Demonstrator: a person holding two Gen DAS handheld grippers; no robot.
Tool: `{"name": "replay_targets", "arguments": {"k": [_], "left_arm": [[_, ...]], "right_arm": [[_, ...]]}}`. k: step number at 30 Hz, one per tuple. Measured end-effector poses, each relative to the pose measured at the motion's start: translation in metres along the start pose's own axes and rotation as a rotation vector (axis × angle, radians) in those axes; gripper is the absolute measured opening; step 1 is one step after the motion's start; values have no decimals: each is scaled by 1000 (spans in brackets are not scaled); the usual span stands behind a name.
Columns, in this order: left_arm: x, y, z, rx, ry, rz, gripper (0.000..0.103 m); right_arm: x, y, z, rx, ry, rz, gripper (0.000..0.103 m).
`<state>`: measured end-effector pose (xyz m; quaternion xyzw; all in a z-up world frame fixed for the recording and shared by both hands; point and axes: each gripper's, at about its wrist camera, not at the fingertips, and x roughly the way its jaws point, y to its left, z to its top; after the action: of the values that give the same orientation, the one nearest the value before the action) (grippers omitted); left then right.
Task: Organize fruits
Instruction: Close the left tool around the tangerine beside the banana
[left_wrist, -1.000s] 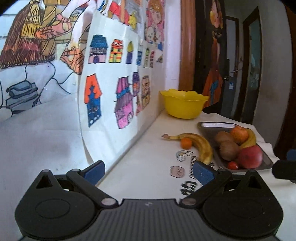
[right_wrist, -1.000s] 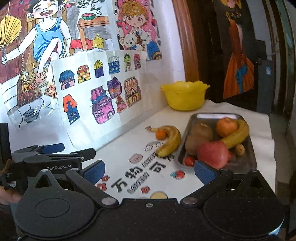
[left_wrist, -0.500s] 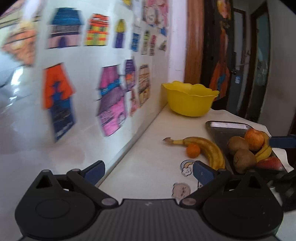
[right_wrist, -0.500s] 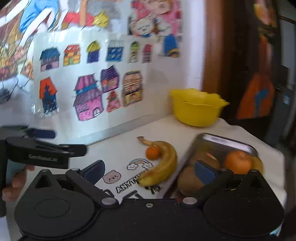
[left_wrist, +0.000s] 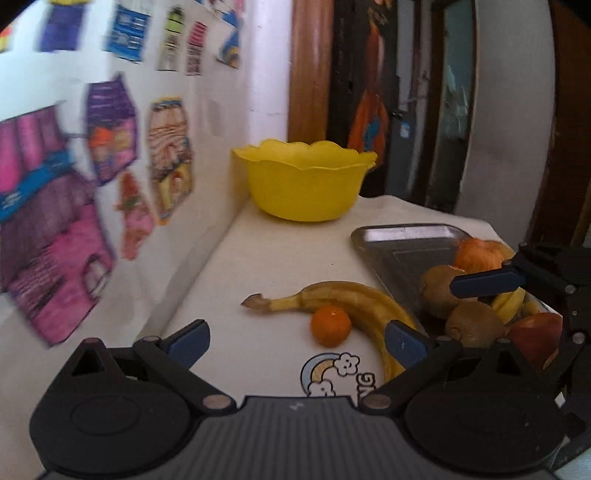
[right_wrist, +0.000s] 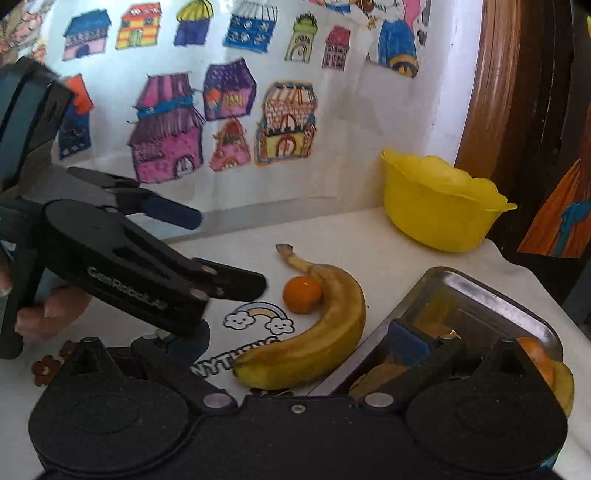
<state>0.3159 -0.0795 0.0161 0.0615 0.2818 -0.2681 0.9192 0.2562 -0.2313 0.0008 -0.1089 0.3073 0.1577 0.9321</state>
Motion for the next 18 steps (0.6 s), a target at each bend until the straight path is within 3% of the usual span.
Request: {"name": "replay_targets", "arguments": {"k": [12,18], "left_arm": [[45,-5,2,48,89,45,92],[54,-9,6,51,115,6,84]], "right_arm": [[15,-4,2,8,13,5,102],[22,2,4,6,40,-26,96]]}}
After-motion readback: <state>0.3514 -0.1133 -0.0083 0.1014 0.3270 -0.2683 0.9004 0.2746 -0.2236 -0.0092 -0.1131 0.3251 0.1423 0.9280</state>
